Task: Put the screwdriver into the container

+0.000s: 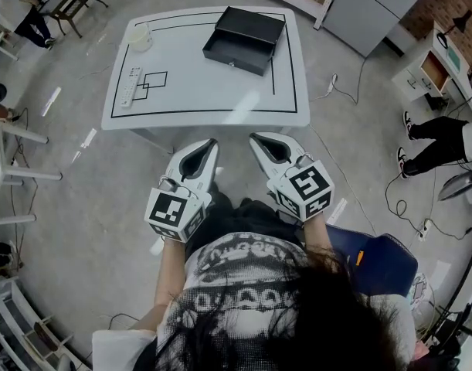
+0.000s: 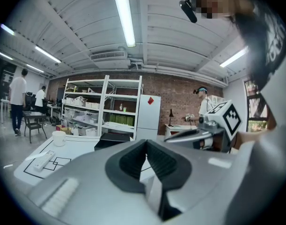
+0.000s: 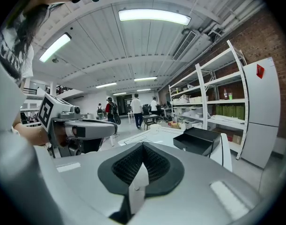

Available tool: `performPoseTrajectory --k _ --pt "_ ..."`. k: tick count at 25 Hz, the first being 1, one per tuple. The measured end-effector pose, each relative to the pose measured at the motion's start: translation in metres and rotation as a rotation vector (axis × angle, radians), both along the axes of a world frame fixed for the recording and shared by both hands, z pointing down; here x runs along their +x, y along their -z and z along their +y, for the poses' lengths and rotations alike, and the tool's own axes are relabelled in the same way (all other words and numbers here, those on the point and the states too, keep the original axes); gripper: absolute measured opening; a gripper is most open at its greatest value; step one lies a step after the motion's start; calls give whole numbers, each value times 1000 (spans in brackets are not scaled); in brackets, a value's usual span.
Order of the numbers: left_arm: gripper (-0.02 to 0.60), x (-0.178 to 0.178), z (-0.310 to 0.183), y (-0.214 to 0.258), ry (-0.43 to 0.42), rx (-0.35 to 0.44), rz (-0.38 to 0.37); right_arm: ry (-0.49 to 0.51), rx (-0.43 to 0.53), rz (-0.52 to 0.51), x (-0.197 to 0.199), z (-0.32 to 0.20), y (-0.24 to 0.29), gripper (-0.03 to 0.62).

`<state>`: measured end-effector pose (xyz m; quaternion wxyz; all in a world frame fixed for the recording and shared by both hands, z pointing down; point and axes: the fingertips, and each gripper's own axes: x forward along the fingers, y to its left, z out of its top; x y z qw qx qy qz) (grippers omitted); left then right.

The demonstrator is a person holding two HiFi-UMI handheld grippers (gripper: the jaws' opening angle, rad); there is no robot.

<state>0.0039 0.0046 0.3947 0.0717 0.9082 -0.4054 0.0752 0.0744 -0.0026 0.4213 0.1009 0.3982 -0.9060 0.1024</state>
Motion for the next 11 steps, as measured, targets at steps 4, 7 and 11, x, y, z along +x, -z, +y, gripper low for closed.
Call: performPoseTrajectory --k 4,7,11 --pt "0 1 3 -1 4 -3 -1 7 -5 2 0 3 -2 -3" --pt "0 1 5 -2 9 -6 -4 12 -6 1 0 4 -3 -3" --pt "0 2 8 -3 12 -9 -7 16 -11 5 1 6 -5 -3"
